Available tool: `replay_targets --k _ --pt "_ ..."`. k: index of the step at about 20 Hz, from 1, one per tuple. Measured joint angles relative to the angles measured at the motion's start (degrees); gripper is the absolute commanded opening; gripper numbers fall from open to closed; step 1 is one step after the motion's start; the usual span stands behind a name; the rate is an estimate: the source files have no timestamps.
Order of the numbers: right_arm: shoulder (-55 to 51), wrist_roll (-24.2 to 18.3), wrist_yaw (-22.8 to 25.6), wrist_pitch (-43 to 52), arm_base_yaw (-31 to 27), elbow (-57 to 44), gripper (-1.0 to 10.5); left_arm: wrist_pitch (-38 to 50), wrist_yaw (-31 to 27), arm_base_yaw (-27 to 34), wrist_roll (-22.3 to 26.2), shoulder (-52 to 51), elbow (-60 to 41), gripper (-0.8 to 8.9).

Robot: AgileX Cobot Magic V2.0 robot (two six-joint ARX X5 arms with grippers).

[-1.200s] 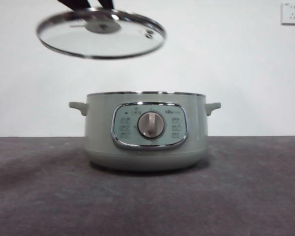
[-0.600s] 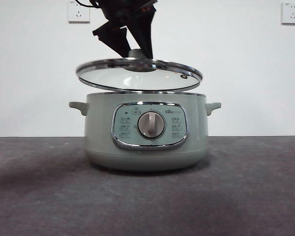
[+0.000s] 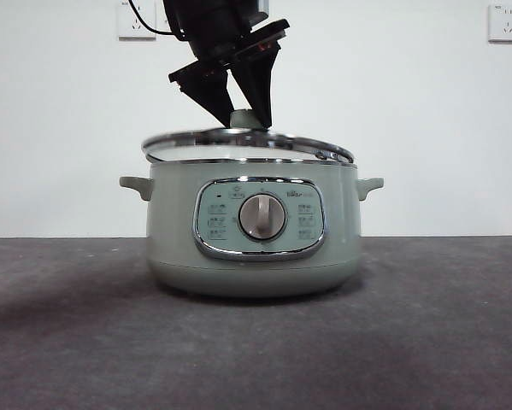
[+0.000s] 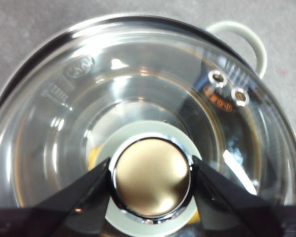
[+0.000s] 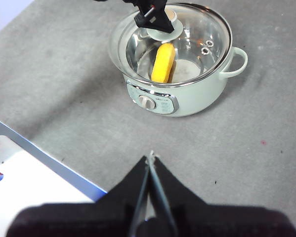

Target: Pick up the corn,open the lid,put the corn in the pot,close the lid

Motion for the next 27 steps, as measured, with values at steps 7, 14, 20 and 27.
replay_targets --k 7,14,20,27 --pt "-0.07 0.0 0.0 0.0 0.0 -0.04 -0.1 1.14 -0.24 -0.13 -0.37 1.75 1.01 -0.09" --pt "-0.07 0.0 0.04 0.0 0.0 -0.04 -0.1 0.68 -0.13 -0.11 -0.2 2.32 1.66 1.61" --pt "-0.07 0.0 0.2 0.0 0.0 -0.04 -0.1 1.46 0.17 -0.04 -0.17 2.38 1.68 5.95" --pt "-0.07 -0.04 0.59 0.0 0.0 -0.04 -0.1 -1.64 0.2 0.22 -0.2 -4.76 0.55 5.9"
